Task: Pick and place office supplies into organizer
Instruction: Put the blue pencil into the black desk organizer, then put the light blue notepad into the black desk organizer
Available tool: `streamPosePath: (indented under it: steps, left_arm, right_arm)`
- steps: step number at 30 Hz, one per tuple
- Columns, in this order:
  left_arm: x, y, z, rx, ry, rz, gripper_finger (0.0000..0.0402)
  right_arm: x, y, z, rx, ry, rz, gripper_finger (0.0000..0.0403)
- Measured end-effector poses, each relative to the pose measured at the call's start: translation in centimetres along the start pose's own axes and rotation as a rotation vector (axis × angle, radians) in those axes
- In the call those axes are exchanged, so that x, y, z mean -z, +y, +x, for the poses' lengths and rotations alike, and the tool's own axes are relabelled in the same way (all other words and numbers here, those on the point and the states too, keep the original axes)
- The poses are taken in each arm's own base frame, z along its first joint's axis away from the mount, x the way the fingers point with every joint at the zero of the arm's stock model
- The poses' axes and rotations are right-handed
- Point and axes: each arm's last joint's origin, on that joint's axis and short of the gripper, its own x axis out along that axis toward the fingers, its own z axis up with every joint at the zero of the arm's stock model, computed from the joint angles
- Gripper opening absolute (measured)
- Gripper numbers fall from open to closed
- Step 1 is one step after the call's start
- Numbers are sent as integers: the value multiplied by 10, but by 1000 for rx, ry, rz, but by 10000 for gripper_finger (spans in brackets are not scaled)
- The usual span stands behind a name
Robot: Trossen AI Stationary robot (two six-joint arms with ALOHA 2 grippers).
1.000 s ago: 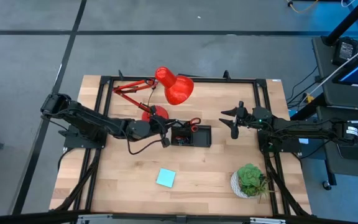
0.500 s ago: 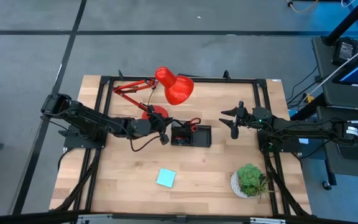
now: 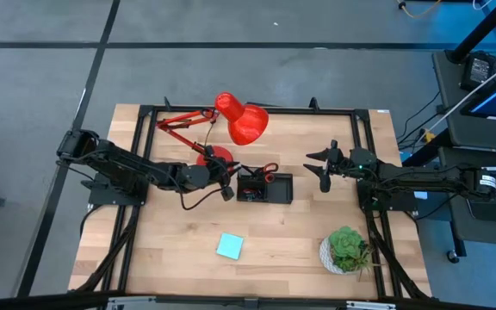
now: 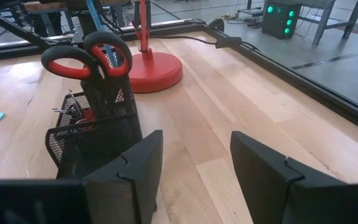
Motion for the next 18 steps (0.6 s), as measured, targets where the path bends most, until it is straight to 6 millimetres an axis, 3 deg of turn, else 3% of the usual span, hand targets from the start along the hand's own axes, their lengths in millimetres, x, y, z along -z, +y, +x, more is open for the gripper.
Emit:
streamPosePath:
  steps: [12,18]
  left_arm:
    - [-9,-1,-1,12,-75,-9,123]
    - [-15,-4,-3,143,-120,13,131]
  right_arm:
    - [0,0,0,0,0,-1,191]
    - [0,0,0,0,0,-2,191]
